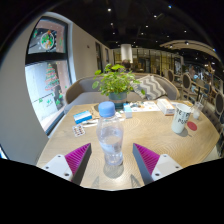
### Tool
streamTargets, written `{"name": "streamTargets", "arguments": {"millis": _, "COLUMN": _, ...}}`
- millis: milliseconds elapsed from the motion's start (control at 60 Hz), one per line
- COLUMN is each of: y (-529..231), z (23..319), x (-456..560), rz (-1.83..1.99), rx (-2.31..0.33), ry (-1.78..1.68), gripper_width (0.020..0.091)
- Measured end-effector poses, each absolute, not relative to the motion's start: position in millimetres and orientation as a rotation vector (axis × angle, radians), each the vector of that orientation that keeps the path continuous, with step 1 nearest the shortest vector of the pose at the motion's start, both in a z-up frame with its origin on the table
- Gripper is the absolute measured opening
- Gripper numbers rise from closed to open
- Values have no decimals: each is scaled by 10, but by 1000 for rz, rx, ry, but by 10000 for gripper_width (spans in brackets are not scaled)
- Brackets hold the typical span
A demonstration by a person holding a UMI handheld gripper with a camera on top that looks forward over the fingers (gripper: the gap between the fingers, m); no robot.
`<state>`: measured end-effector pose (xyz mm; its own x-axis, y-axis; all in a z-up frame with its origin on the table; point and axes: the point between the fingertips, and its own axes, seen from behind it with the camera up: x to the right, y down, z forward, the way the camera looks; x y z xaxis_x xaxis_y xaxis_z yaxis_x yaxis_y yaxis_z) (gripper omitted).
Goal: Pour water
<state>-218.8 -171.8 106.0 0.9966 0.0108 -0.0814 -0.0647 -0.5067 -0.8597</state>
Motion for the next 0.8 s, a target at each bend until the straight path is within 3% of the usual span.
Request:
{"name": "streamTargets", "arguments": {"millis": 83, "y": -1430, "z": 950, "x": -2188, "rz": 87, "rx": -2073, "ry": 68, "gripper_width": 796}}
{"name": "streamTargets", "arguments": {"millis": 217, "y": -1172, "z": 714, "x": -2140, "rz": 47, "rx": -2060, "ry": 77, "gripper_width": 638}}
{"name": "streamTargets", "arguments": {"millis": 300, "y": -1103, "z": 683, "x": -2199, "rz": 65, "rx": -2046, "ry": 52, "gripper_width": 505}}
{"name": "streamTargets", "arguments": {"millis": 433, "y": -1084, "z": 683, "x": -2210, "rz": 50, "rx": -2026, "ry": 14, "gripper_width": 410}}
{"name": "streamTargets", "arguments": {"millis": 583, "y": -1090, "z": 678, "x": -2156, "rz": 61, "rx": -2049, "ry": 31, "gripper_width": 314}}
{"name": "streamTargets", "arguments": {"millis": 800, "y": -1123, "z": 1006, "x": -2161, "rz": 160, "rx": -2050, "ry": 48, "gripper_width": 313}}
